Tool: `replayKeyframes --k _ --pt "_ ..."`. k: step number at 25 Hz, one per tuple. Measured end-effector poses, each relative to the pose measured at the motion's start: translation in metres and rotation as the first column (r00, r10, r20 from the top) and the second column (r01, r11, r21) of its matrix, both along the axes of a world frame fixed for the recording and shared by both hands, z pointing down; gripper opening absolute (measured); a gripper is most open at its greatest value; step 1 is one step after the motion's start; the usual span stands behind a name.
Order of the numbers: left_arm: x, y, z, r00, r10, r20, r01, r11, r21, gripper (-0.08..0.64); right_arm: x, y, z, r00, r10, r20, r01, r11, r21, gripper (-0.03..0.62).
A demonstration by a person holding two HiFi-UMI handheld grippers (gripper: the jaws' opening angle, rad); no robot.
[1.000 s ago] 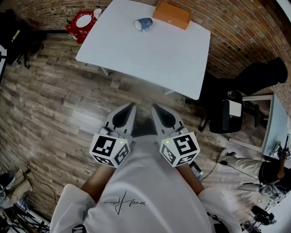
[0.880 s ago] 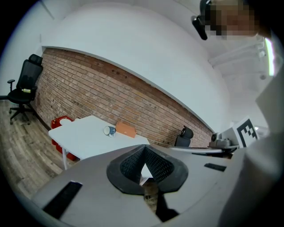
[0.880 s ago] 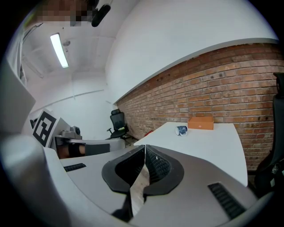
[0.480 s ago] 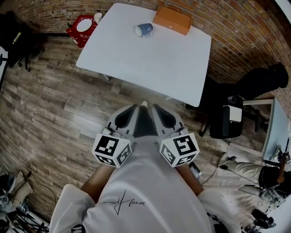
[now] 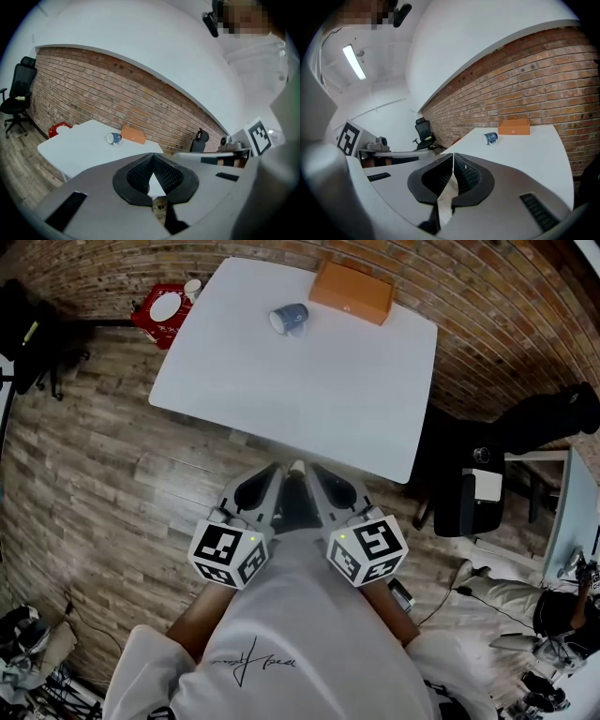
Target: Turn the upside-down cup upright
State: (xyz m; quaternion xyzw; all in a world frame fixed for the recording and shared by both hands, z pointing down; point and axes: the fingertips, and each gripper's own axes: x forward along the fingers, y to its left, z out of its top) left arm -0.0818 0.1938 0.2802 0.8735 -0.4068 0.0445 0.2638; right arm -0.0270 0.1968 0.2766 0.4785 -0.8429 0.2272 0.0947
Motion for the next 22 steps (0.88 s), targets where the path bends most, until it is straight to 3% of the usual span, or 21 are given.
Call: replayKeyframes --k 15,22 --pt "0.030 -0.089 0.006 1.000 -0.011 0.001 0.011 0.999 -0.040 0.009 0.027 -0.092 0.012 0.999 -0.032 0.024 0.033 0.999 -0.038 0.021" --pt "0.045 -0.124 0.003 0.999 -0.035 0.021 0.035 0.999 -0.016 0.009 0.036 -0.121 0.015 0.997 -0.062 0.051 0.064 0.997 -0.039 0.021"
